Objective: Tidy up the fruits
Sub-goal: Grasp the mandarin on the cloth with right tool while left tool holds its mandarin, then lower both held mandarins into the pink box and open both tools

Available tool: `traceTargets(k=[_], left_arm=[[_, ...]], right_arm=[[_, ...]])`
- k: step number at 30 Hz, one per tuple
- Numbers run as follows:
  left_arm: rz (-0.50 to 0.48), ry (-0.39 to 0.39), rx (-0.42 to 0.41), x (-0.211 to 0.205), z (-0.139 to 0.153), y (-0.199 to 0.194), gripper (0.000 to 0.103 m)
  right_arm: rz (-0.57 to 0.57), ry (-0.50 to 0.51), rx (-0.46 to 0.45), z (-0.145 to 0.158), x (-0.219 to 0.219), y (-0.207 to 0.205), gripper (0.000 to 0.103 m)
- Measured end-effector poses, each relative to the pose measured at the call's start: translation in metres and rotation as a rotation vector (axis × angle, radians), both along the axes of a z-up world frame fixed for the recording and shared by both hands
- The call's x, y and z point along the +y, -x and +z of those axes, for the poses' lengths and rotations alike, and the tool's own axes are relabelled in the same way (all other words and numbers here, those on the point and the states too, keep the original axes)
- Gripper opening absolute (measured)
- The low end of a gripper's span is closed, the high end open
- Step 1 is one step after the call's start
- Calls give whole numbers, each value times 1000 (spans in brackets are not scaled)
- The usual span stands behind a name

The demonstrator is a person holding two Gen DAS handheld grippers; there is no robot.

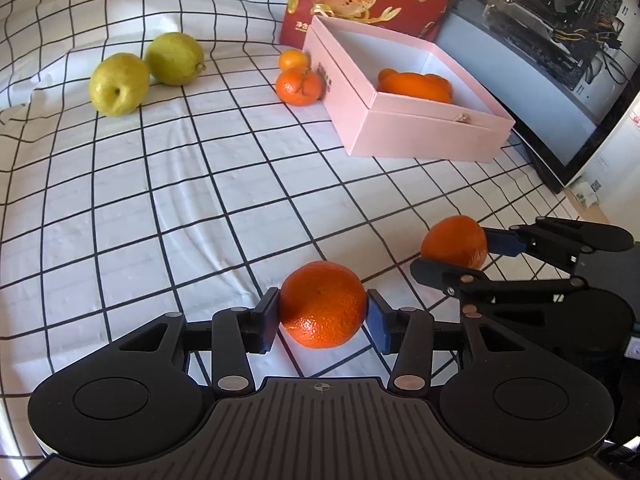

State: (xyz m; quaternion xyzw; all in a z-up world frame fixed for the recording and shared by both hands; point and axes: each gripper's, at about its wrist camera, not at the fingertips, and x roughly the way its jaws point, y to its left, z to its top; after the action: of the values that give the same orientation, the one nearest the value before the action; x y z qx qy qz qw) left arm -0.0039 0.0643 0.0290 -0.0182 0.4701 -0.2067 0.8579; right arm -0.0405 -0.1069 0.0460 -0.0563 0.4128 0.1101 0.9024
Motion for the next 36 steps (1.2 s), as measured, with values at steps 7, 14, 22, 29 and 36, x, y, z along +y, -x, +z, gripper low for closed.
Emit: traceTargets(k=[7, 14, 22, 29, 36], left_arm=[[7, 2, -1, 2, -1, 2, 50], [6, -17, -10, -3, -1, 3, 50], [-4, 7, -23, -12, 5, -4, 50], [-37, 89, -172, -33, 68, -50, 50], [-67, 113, -356, -88, 151, -119, 50]], right_arm=[[-15, -21, 11, -3, 1, -8, 50], [-3, -21, 22, 0, 0, -9, 49], [-58, -21, 6, 8, -28, -5, 49], [-116, -52, -93, 46, -65, -18, 49], [-106, -8, -293, 107, -96, -68, 49]])
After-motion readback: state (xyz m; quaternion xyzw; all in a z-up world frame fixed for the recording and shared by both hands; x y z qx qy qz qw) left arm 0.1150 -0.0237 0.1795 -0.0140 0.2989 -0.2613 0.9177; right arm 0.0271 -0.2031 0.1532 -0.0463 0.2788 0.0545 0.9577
